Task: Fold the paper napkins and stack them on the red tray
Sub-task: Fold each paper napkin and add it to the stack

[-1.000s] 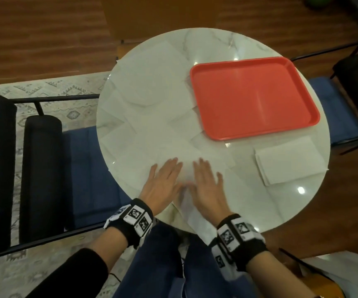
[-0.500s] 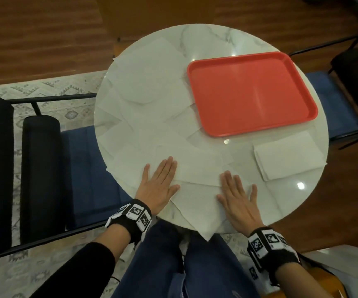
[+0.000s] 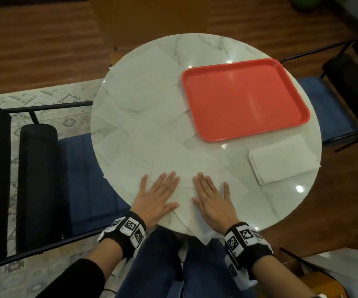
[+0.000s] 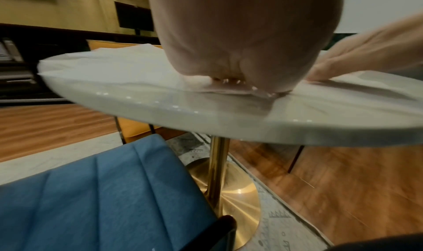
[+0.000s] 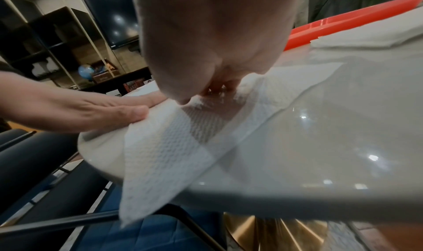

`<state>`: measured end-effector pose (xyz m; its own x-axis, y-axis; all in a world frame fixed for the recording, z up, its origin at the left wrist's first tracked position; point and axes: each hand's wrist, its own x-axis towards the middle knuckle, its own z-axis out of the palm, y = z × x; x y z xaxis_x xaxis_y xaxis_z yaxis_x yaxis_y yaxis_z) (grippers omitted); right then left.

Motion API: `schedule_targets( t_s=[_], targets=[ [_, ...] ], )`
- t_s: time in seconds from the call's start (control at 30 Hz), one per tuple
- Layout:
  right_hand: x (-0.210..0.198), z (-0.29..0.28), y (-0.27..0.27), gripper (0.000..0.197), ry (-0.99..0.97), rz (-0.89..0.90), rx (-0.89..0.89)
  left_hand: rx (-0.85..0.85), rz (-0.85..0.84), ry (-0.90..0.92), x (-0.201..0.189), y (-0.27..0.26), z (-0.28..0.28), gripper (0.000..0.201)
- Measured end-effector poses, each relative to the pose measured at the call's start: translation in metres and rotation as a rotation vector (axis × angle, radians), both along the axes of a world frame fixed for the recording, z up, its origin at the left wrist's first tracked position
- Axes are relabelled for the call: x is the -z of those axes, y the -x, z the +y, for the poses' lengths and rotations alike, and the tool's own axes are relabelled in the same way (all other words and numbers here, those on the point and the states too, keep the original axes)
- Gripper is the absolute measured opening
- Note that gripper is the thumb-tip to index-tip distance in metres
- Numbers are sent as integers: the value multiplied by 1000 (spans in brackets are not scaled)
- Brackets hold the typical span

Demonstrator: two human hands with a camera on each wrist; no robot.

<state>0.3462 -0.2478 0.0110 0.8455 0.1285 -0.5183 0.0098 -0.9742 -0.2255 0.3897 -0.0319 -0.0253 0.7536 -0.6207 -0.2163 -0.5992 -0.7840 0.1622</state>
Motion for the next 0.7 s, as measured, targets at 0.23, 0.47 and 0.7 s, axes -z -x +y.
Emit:
schedule_targets(
  t_s=[0.23,0.47,0.7],
  targets=[
    [2,4,1,62,10,-119,41,-109,-129,14,-14,-13,23,61],
    [4,7,-26,22,46,-526,56,-10,-134,105,-32,-24,-37,50],
    [-9,3,-37,37,-50,-359,121,-3,-87,185,-26,-42,-41,25]
  ],
)
